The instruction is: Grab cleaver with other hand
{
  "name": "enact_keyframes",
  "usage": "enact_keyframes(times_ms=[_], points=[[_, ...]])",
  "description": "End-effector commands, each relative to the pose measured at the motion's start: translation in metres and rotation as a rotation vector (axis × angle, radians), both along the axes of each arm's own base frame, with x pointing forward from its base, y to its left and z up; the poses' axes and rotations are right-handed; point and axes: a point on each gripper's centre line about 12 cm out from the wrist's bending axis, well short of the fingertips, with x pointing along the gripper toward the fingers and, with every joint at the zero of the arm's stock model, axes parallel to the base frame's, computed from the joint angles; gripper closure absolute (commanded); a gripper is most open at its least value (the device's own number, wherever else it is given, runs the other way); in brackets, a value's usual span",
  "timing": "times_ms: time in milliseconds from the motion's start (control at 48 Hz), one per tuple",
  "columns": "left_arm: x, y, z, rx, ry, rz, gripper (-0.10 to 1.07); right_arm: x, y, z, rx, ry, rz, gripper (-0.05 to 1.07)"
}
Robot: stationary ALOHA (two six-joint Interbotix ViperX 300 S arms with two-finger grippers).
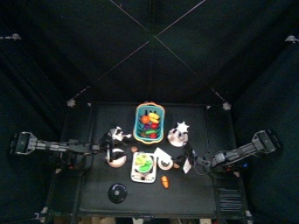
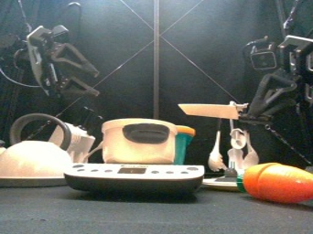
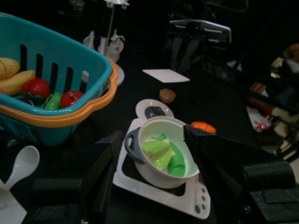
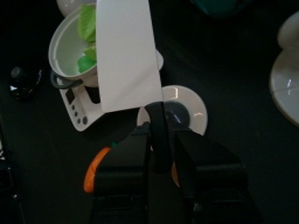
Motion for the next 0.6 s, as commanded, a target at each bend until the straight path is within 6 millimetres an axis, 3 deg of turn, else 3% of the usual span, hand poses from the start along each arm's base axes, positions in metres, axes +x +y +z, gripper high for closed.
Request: enact_keyframes(times_ms=[0,271,438,583], points=[[0.014,-0.008,0.011,-0.009,-0.027,-0.023,0.05,0.011,0.001,0.022,-0.053,-0.025,0.034,0.54],[0.045,-0.019,0.025,-0.021,-0.046,-0.053,0.04,0.022,-0.015,0.063,-0.32,0.115,0.054,0.54],[0.055,-0.014,0.033,-0.104,-0.086,0.007,0.04,0.025,-0.014,0.075,-0.391,0.19,0.089,0.54],[0.065,-0.01,0.026,-0.148,-0.083,0.057,0.04,0.031,-0.015,0.081,-0.458,0.176,0.105,0.54]])
